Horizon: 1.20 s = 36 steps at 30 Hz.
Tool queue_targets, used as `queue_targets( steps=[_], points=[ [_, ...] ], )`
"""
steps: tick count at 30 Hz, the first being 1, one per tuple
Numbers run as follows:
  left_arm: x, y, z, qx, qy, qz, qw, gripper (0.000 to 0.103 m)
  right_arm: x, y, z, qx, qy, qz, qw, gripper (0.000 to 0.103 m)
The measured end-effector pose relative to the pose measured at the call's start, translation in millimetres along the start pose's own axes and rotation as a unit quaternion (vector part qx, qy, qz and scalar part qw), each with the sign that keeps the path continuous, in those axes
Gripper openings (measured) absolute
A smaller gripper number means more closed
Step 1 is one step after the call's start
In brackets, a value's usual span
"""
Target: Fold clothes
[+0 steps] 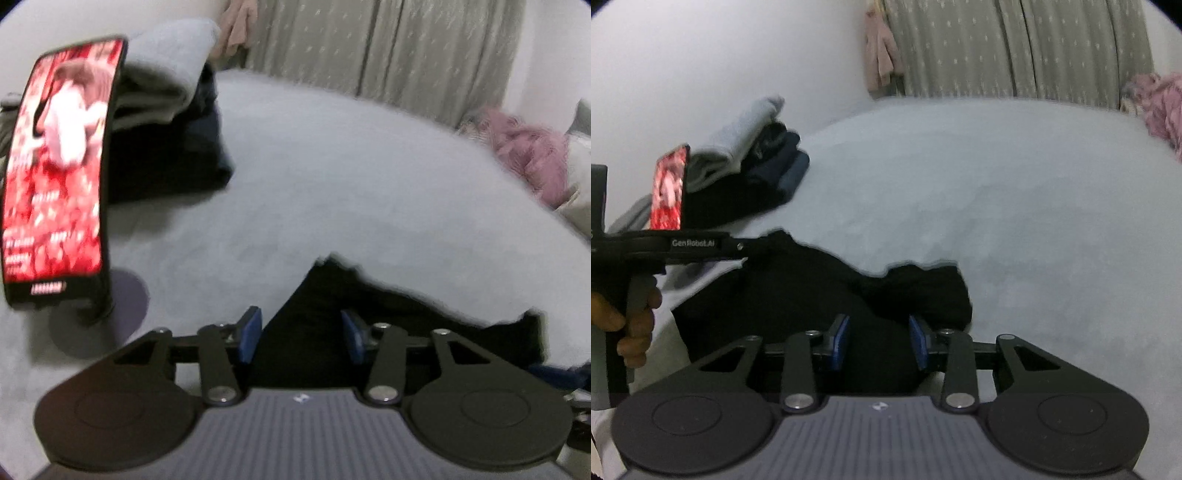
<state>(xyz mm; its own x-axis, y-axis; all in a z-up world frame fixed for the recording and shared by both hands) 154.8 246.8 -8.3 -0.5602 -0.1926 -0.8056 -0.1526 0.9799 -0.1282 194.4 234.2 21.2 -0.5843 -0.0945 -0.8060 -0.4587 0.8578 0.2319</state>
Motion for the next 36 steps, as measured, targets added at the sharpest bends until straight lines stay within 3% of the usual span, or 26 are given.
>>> queue_targets(
  steps=[3, 6, 9, 12, 16, 25, 28, 32, 36],
  points=[
    [-10.9, -5.5, 2.5, 0.039, -0.023, 0.017, 0.9988, 0.044, -7.1, -1.0, 8.0, 0.027, -0.001, -0.009, 1.000, 0.039],
    [-15.0, -4.2, 25.2, 0.057, -0.009, 0.020, 0.9981, 0.044, -9.3, -10.4, 20.8, 0.042, 0.003, 0.006, 0.999, 0.039],
    [-6.7, 1.0, 47.9, 0.044, 0.014, 0.018, 0.9988, 0.044, -6.7, -21.3, 36.0, 0.063, 0.015, 0.030, 0.997, 0.039],
    [-1.0, 4.5, 62.3, 0.038, 0.013, 0.006, 0.9992, 0.046, -6.8, -34.6, 47.3, 0.074, 0.011, 0.065, 0.995, 0.042],
    [-3.4, -0.9, 65.0, 0.026, 0.011, 0.030, 0.9992, 0.047, -8.8, -26.9, 37.6, 0.082, 0.004, 0.090, 0.993, 0.045],
    [-4.3, -1.6, 20.7, 0.025, 0.057, 0.083, 0.9946, 0.074, 20.0, 9.5, -14.2, 0.113, 0.009, 0.133, 0.985, 0.054],
    [4.6, -3.2, 6.0, 0.022, 0.077, 0.094, 0.9923, 0.094, 29.5, 16.4, -27.6, 0.121, 0.025, 0.174, 0.977, 0.065],
    [14.8, -14.2, -18.8, 0.014, 0.100, 0.123, 0.9873, 0.099, 39.5, 31.0, -44.8, 0.138, 0.045, 0.197, 0.970, 0.080],
    [22.5, -25.5, -48.8, 0.007, 0.118, 0.117, 0.9861, 0.103, 48.4, 45.2, -60.0, 0.162, 0.064, 0.197, 0.965, 0.082]
  ],
)
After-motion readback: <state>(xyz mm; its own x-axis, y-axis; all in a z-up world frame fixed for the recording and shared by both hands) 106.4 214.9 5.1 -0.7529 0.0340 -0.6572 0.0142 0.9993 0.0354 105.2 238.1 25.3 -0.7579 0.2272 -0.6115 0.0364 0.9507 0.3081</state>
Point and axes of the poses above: each gripper's, at about its wrist camera, not at the fingertips, and z roughly the way its jaws point, y to its left, x to its underside, the point moved 2 cm from there along z, roughly the way its jaws point, and after that the axes turned 9 degrees about -x, right-handed, at the moved point
